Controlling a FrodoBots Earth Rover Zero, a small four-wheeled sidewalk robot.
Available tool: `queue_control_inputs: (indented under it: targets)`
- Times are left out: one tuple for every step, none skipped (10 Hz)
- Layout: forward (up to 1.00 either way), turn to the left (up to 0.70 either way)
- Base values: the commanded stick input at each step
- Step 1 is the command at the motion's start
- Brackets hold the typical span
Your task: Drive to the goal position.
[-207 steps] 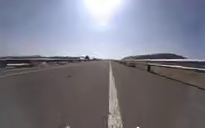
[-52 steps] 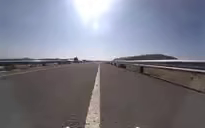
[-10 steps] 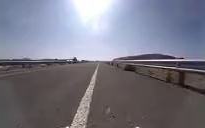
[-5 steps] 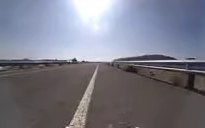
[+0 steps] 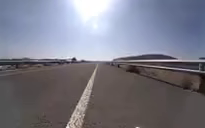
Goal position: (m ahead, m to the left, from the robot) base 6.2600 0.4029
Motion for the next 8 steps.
queue_control_inputs:
  targets:
    - [0.7, 0.0]
    - [0.7, 0.0]
    - [0.7, 0.0]
    - [0.7, 0.0]
    - [0.7, 0.0]
    - [0.7, 0.0]
    - [0.7, 0.0]
    - [0.7, 0.0]
